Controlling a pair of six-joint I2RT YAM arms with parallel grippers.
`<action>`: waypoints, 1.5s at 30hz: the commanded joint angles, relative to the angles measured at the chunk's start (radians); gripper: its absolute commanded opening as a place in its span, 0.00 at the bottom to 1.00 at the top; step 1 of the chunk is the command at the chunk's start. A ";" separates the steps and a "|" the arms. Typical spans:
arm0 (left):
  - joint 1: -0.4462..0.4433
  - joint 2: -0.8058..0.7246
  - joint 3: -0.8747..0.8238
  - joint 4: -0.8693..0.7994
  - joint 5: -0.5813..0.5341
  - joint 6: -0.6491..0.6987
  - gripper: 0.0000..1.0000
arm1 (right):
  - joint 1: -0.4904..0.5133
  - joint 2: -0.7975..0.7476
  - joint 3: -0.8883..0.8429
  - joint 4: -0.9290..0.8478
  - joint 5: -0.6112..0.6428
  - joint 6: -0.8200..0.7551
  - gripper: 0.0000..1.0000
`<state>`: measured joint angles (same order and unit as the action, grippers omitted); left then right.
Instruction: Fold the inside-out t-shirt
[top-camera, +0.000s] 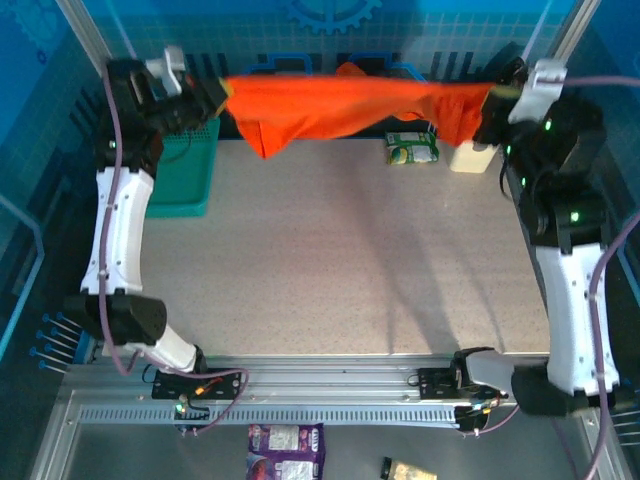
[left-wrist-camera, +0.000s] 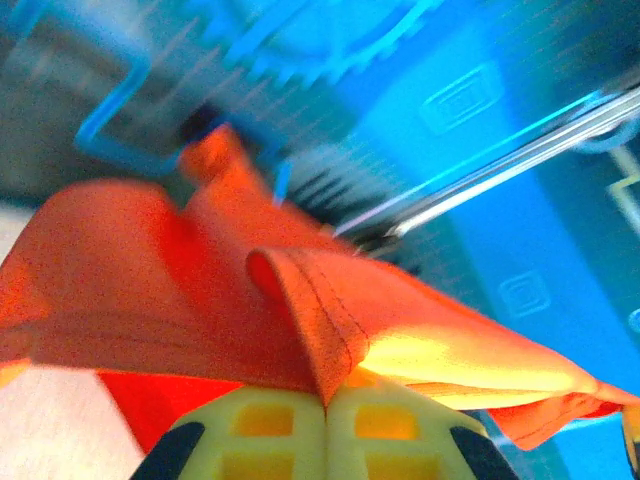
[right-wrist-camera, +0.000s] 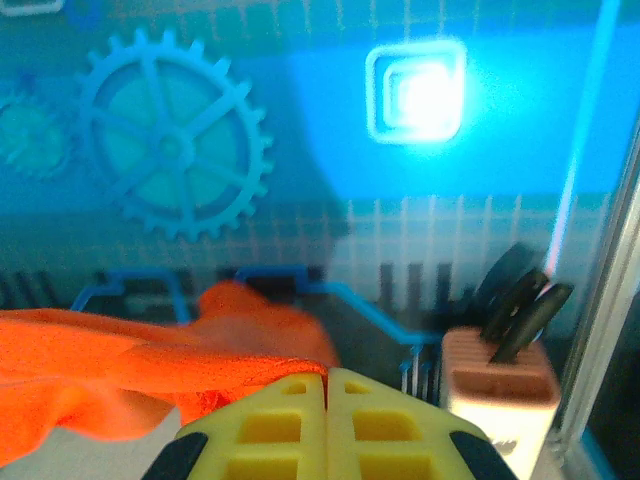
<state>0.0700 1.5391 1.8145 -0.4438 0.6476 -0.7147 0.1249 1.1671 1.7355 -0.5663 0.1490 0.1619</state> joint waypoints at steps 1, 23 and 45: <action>0.005 -0.110 -0.331 -0.112 0.007 0.084 0.00 | 0.043 -0.099 -0.238 -0.139 -0.093 0.077 0.00; -0.087 -0.300 -0.949 -0.264 -0.395 0.150 0.41 | 0.008 -0.068 -0.909 -0.100 -0.235 0.357 0.55; 0.013 -0.046 -0.815 -0.211 -0.525 0.251 0.42 | -0.335 0.562 -0.811 0.192 -0.578 0.453 0.58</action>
<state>0.0746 1.4624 0.9520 -0.6426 0.1234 -0.5186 -0.1078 1.7523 0.9394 -0.3531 -0.4931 0.5827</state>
